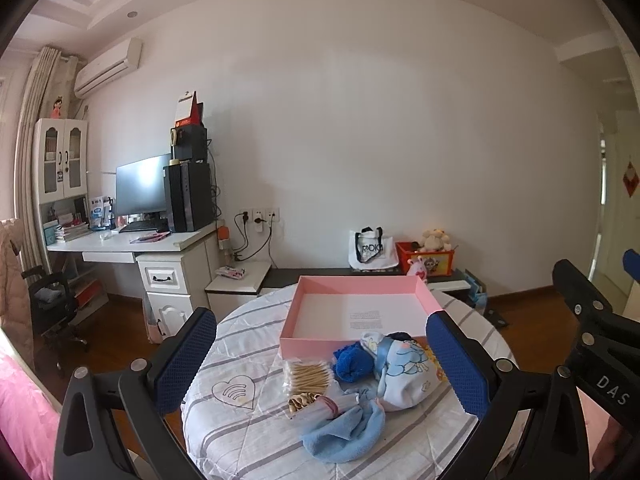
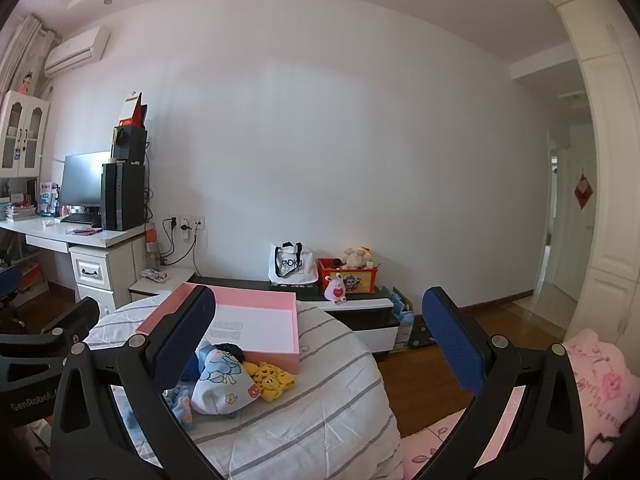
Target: Organize soft objects
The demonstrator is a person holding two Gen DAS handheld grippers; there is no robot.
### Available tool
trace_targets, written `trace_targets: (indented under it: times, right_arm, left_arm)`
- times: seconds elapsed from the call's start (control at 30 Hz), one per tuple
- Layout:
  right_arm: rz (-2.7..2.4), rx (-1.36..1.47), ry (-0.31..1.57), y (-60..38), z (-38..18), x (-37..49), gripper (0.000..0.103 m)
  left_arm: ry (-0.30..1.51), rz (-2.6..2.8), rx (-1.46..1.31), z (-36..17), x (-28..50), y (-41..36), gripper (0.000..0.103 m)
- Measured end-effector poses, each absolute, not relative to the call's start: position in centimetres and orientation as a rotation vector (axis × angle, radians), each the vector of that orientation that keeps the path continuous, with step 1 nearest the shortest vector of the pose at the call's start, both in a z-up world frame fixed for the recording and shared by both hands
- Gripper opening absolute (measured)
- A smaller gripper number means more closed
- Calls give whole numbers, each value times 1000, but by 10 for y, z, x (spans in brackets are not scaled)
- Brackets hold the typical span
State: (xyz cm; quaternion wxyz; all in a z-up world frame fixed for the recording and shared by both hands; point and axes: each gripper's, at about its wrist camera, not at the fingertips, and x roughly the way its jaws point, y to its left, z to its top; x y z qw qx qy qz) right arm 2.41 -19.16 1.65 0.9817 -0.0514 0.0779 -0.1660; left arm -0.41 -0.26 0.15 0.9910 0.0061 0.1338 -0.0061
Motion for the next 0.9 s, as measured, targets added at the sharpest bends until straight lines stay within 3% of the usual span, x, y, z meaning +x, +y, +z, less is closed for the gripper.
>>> trace_targets:
  times: [0.9]
  right_arm:
    - [-315, -106, 160, -190, 18, 24, 103]
  left_arm:
    - [269, 11, -8, 4, -4, -1, 103]
